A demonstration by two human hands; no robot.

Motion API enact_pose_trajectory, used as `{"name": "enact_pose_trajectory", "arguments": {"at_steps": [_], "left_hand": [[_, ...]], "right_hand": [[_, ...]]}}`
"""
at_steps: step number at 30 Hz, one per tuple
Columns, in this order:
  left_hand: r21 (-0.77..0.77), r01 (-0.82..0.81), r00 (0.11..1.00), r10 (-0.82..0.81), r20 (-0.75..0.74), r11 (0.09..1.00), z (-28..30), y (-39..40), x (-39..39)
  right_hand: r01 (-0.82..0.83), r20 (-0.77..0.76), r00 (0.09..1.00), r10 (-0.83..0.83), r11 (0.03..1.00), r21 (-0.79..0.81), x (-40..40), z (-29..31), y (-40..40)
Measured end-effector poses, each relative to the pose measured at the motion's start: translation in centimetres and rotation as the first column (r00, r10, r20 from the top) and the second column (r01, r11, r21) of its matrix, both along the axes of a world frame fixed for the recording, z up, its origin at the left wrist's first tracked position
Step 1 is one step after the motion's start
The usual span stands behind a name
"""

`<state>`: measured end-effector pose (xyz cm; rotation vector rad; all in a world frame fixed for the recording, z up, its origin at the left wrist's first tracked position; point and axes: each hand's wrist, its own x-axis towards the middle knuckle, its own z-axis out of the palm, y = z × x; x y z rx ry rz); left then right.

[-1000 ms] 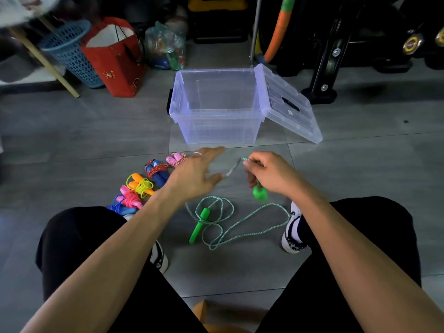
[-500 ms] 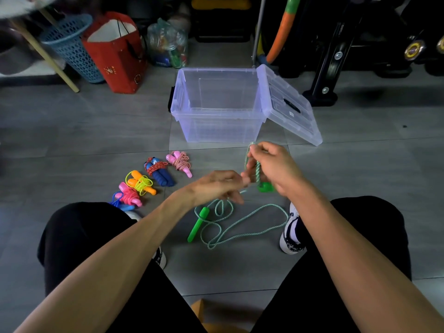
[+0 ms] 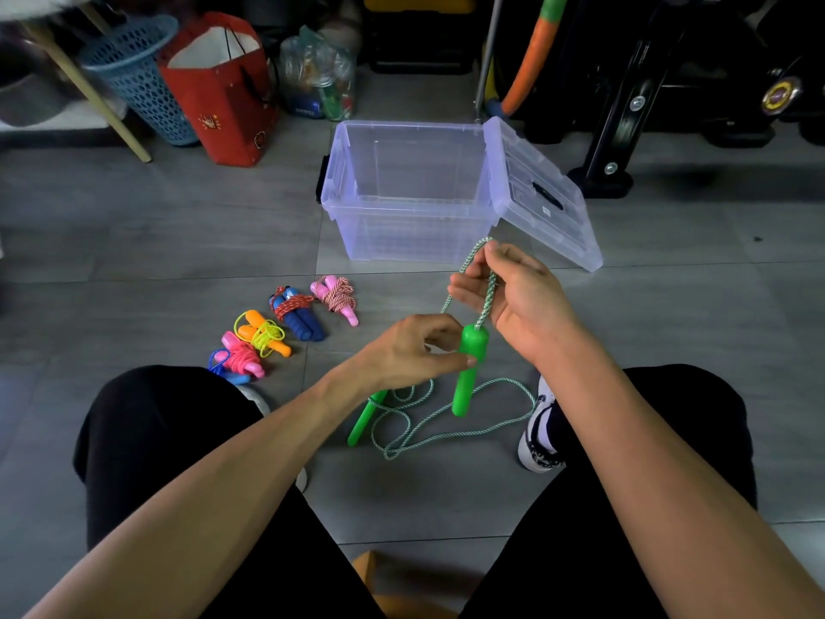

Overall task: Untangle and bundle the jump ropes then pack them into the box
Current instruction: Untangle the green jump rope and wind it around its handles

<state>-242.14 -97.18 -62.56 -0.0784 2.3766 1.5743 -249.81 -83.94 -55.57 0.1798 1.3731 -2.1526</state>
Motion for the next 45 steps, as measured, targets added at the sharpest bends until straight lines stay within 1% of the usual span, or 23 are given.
{"name": "enact_pose_trajectory", "arguments": {"at_steps": [4,7,11,13,15,16,17,19,20,23,25,27,28,29,30,31,33,34,35,37,40,43,45], "left_hand": [[0.006,-0.045,0.997,0.045,0.063,0.999,0.6,-0.1,0.1],[-0.02,-0.127,0.992,0.127,-0.003,0.992,0.9,-0.6,0.1],[-0.287,-0.294,0.955,0.292,-0.05,0.912,1.3,-2.1,-0.1],[-0.365,-0.262,0.961,0.277,-0.013,0.893,1.8,-2.7,0.1],[-0.383,-0.199,0.977,0.212,-0.01,0.902,2.5,-3.0,0.3],[-0.379,-0.17,0.984,0.177,-0.018,0.909,2.9,-3.1,0.4],[-0.362,-0.151,0.988,0.151,-0.027,0.92,3.3,-3.3,0.4],[-0.277,-0.146,0.989,0.144,-0.028,0.95,4.1,-3.8,0.3],[-0.214,-0.154,0.988,0.153,-0.019,0.965,4.4,-4.1,0.4],[0.004,-0.216,0.976,0.216,0.024,0.976,5.2,-4.5,0.8],[0.194,-0.342,0.94,0.334,0.075,0.919,5.5,-4.6,0.8],[0.306,-0.528,0.846,0.521,0.111,0.792,5.2,-4.8,0.5],[0.295,-0.614,0.784,0.609,0.121,0.732,4.8,-5.2,0.3],[0.23,-0.666,0.742,0.664,0.098,0.71,4.4,-5.4,0.2],[0.115,-0.668,0.743,0.668,0.041,0.735,3.8,-5.7,0.1],[-0.049,-0.619,0.786,0.618,-0.037,0.784,3.4,-6.0,0.1],[-0.46,-0.372,0.927,0.348,-0.138,0.807,3.2,-5.9,0.4],[-0.579,-0.223,0.975,0.186,-0.123,0.784,3.4,-5.7,0.6],[-0.606,-0.094,0.995,0.064,-0.072,0.79,3.7,-5.6,0.7],[-0.459,0.039,0.999,-0.035,0.019,0.887,4.4,-5.6,1.0],[-0.034,-0.043,0.999,0.044,0.03,0.998,6.1,-5.4,1.5],[0.266,-0.23,0.972,0.235,0.013,0.936,7.3,-5.2,1.5],[0.297,-0.291,0.95,0.312,-0.024,0.909,6.9,-5.7,1.1]], "right_hand": [[0.032,-0.001,0.999,-0.032,0.999,0.021,-0.5,-0.3,0.2],[0.074,-0.023,0.997,-0.072,0.984,0.159,-1.0,-0.7,0.6],[0.116,-0.09,0.992,-0.086,0.904,0.412,-1.8,-1.8,1.6],[0.106,-0.217,0.975,0.049,0.755,0.648,-2.0,-2.7,2.0],[0.116,-0.287,0.914,0.287,0.492,0.863,-1.7,-3.4,2.3],[0.136,-0.315,0.852,0.418,0.405,0.904,-1.6,-3.8,2.4],[0.149,-0.343,0.766,0.544,0.368,0.918,-1.3,-3.9,2.3],[0.113,-0.4,0.585,0.706,0.417,0.902,-0.9,-4.0,1.8],[0.06,-0.427,0.554,0.715,0.477,0.877,-0.7,-4.2,1.6],[-0.109,-0.388,0.684,0.618,0.612,0.783,-0.2,-3.9,0.8],[-0.132,-0.358,0.785,0.506,0.701,0.701,-0.3,-3.9,0.4],[-0.121,-0.348,0.783,0.515,0.676,0.727,0.2,-3.8,0.1],[-0.1,-0.354,0.7,0.621,0.576,0.812,0.6,-3.7,0.1],[-0.05,-0.332,0.56,0.759,0.43,0.901,1.1,-3.6,0.2],[0.016,-0.275,0.417,0.867,0.295,0.955,1.9,-3.5,0.2],[0.054,-0.225,0.306,0.925,0.219,0.974,2.5,-3.4,0.2],[0.026,-0.262,0.219,0.94,0.263,0.964,2.9,-2.4,0.2],[0.028,-0.336,0.232,0.913,0.339,0.94,2.6,-1.9,0.2],[0.059,-0.42,0.271,0.866,0.42,0.905,1.9,-1.6,0.4],[0.145,-0.544,0.408,0.733,0.536,0.832,-0.1,-1.5,1.2],[0.143,-0.56,0.552,0.618,0.591,0.794,-2.0,-2.3,2.1],[-0.031,-0.39,0.588,0.709,0.501,0.865,-1.7,-3.3,1.7],[-0.093,-0.276,0.567,0.776,0.394,0.914,-1.0,-4.1,1.4]]}}
